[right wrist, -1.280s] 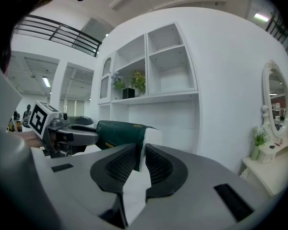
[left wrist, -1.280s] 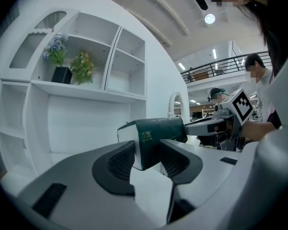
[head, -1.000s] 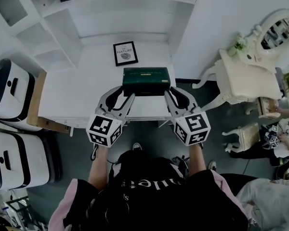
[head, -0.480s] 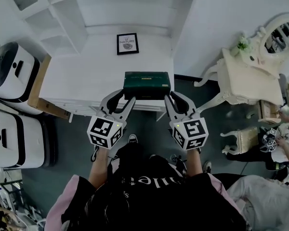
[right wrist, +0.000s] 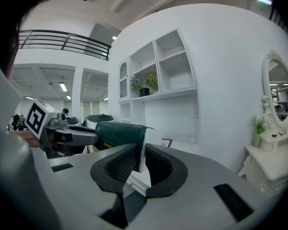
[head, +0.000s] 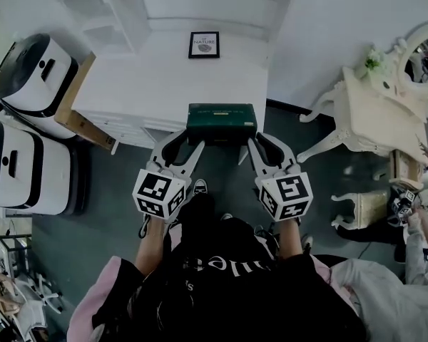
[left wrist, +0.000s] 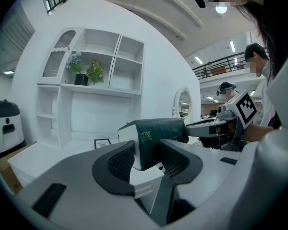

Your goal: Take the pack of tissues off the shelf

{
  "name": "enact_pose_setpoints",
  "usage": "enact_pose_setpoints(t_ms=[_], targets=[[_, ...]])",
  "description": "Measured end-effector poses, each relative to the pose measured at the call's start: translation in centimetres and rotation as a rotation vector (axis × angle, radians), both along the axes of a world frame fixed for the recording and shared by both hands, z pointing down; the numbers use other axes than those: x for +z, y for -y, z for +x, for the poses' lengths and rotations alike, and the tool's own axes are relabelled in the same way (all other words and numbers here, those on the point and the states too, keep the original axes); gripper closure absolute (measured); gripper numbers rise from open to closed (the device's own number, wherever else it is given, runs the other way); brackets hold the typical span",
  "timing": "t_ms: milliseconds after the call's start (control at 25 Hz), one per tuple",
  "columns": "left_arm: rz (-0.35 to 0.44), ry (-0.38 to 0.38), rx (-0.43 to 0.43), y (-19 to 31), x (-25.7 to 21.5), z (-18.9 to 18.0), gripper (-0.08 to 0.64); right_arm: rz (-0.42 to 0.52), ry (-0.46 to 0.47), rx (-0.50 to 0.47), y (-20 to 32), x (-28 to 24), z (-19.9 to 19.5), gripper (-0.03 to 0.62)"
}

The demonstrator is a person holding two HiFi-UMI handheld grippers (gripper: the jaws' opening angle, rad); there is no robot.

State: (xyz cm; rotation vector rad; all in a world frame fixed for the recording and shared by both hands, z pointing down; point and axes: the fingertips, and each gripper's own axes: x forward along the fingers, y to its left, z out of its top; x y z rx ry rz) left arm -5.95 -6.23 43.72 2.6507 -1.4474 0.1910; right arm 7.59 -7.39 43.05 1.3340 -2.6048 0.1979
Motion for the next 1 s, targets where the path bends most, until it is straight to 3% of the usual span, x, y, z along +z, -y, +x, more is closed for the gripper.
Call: enact_pose_setpoints(t_ms=[360,1000], targets=[[-0.014,-0.002,-0.054,-5.3,1.3,0.6,0.388,-0.002,0.006,-0.049,-4.5,1.2,0.5,0.505],[0.004,-0.013,-0.069,-7.3,1.0,-0.2,0.388,0.017,-0.013,-0.057,-6.2,0.8,-0.4,0.505]])
